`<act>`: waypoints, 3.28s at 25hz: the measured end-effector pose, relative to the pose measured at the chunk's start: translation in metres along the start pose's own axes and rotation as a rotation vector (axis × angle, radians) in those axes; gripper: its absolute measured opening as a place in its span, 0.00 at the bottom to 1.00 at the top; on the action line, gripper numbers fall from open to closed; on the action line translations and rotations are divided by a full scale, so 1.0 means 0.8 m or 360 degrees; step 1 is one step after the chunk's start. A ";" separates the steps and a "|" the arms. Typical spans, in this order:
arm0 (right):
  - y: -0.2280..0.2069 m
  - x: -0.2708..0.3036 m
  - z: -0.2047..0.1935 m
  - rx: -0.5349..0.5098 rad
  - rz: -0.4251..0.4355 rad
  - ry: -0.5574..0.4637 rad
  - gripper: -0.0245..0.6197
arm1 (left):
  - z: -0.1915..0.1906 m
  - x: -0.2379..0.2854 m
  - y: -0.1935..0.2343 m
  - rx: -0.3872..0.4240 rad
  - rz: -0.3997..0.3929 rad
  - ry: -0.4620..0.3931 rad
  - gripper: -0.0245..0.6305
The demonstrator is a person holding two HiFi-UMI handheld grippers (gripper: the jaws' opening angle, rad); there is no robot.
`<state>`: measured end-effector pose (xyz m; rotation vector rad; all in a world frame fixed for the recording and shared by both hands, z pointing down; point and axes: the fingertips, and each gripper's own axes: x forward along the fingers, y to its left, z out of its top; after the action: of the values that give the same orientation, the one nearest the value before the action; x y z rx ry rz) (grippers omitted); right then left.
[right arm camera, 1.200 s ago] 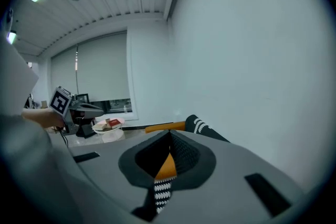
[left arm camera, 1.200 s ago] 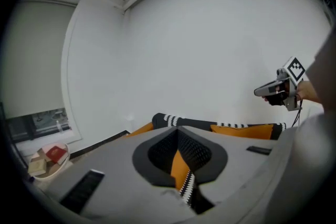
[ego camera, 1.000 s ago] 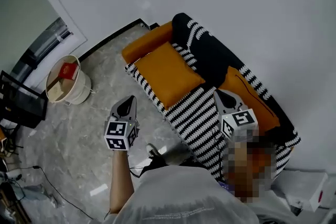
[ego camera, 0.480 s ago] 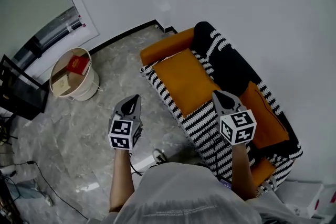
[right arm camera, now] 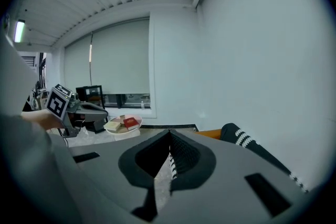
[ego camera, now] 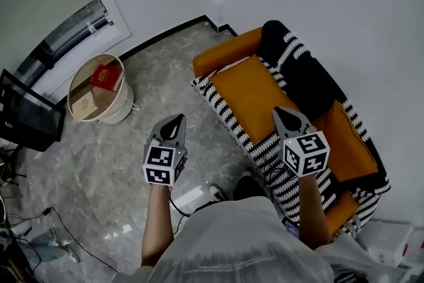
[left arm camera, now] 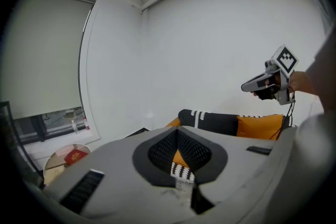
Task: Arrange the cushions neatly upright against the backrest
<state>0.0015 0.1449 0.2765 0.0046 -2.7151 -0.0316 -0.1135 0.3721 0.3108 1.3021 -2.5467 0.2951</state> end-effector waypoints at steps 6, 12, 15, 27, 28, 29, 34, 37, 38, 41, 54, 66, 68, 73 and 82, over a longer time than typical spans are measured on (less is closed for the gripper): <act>0.023 0.052 0.014 0.0011 0.0041 0.0066 0.04 | 0.001 0.007 0.050 -0.0029 0.0028 0.0018 0.06; 0.019 0.126 0.034 0.0008 0.0015 0.0091 0.04 | -0.001 0.040 0.120 -0.0020 0.0053 0.0061 0.06; 0.002 0.160 0.040 -0.0011 -0.0009 0.0110 0.04 | -0.001 0.074 0.144 -0.0014 0.0037 0.0083 0.06; -0.108 0.238 0.068 0.0099 -0.0302 0.0171 0.04 | 0.063 0.249 0.186 0.0170 -0.0260 0.0132 0.06; -0.118 0.237 0.068 0.0109 -0.0334 0.0177 0.04 | 0.068 0.263 0.182 0.0182 -0.0293 0.0134 0.06; -0.127 0.234 0.066 0.0126 -0.0369 0.0182 0.04 | 0.070 0.276 0.177 0.0192 -0.0330 0.0140 0.06; -0.171 0.214 0.057 0.0211 -0.0544 0.0211 0.04 | 0.080 0.334 0.154 0.0227 -0.0487 0.0165 0.06; -0.193 0.200 0.041 0.0293 -0.0671 0.0254 0.04 | 0.083 0.372 0.143 0.0263 -0.0596 0.0204 0.07; -0.196 0.194 0.029 0.0338 -0.0718 0.0275 0.04 | 0.079 0.383 0.139 0.0280 -0.0642 0.0229 0.07; -0.209 0.182 -0.002 0.0438 -0.0817 0.0325 0.04 | 0.070 0.420 0.125 0.0329 -0.0758 0.0287 0.07; -0.207 0.157 -0.054 0.0629 -0.1225 0.0445 0.05 | 0.024 0.550 0.096 0.0559 -0.1246 0.0433 0.07; -0.136 0.147 -0.220 0.1034 -0.1498 0.0804 0.05 | -0.117 0.623 0.101 0.0777 -0.1417 0.0768 0.07; -0.126 0.149 -0.259 0.1086 -0.1485 0.0867 0.05 | -0.139 0.636 0.095 0.0811 -0.1441 0.0786 0.07; -0.104 0.157 -0.357 0.1253 -0.1452 0.0932 0.05 | -0.200 0.650 0.079 0.0771 -0.1484 0.0875 0.11; -0.078 0.183 -0.510 0.1421 -0.1277 0.1062 0.11 | -0.328 0.669 0.066 0.0846 -0.1432 0.1058 0.16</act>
<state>0.0370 0.0726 0.7068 1.1176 -1.7101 0.7780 -0.4198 0.0736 0.7288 1.9438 -1.2106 1.0165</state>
